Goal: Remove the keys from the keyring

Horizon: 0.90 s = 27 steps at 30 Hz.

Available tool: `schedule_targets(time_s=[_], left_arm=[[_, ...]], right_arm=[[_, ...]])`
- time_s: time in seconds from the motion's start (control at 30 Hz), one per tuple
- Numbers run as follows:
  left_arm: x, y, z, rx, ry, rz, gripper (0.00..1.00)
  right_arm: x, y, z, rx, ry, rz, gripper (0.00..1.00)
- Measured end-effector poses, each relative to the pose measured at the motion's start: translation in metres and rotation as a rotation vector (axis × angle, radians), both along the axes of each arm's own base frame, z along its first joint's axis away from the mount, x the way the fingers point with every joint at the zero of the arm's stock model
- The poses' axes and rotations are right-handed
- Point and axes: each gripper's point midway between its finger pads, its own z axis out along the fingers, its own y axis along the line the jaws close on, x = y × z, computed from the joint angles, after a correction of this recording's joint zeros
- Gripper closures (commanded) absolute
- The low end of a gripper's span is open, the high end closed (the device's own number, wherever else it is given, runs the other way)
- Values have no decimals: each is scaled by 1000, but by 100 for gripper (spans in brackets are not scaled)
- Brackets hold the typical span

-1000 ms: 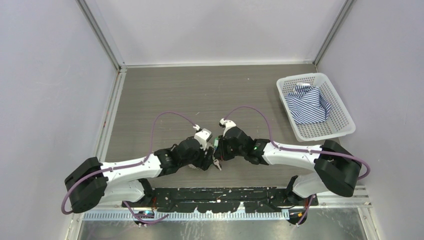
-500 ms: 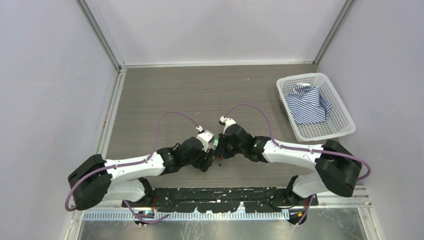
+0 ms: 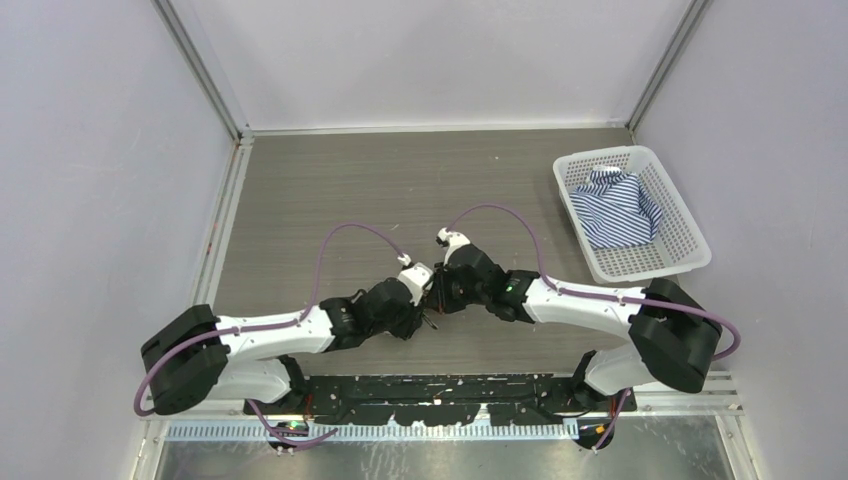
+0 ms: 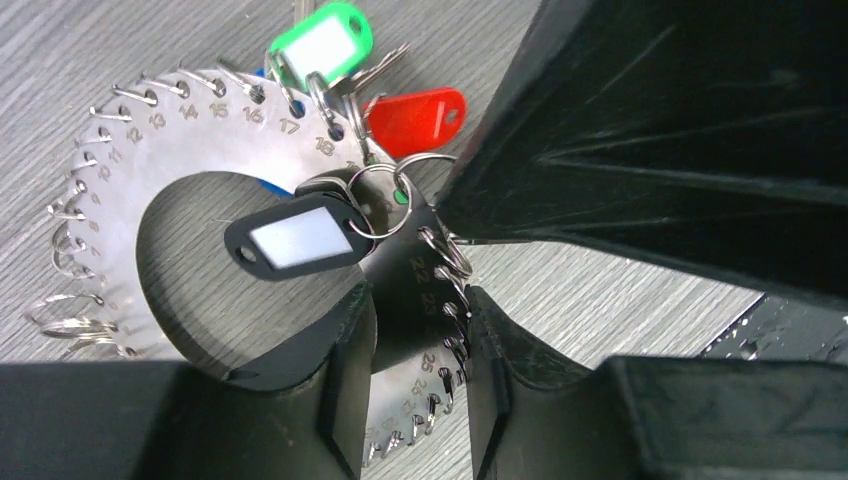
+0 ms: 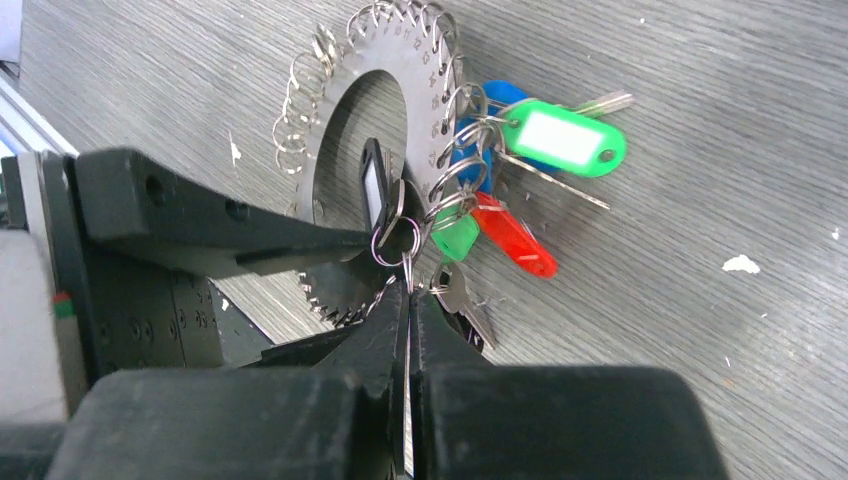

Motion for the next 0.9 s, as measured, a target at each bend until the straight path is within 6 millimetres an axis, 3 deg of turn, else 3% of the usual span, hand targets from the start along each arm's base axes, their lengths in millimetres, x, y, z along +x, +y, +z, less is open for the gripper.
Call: schedule_targets(time_s=[0.27, 0.33, 0.53, 0.7, 0.9], left_arm=[[8, -1, 8, 19, -65, 10, 99], [10, 0, 11, 26, -74, 22, 100], [11, 4, 14, 47, -77, 33, 100], [10, 20, 6, 118, -58, 44, 100], [12, 22, 7, 147, -48, 39, 100]], right_arm=[[6, 5, 5, 20, -14, -4, 99], [7, 6, 7, 29, -21, -7, 98], [14, 4, 4, 52, -59, -35, 73], [17, -18, -6, 38, -112, -107, 61], [24, -35, 2, 105, -225, -172, 53]])
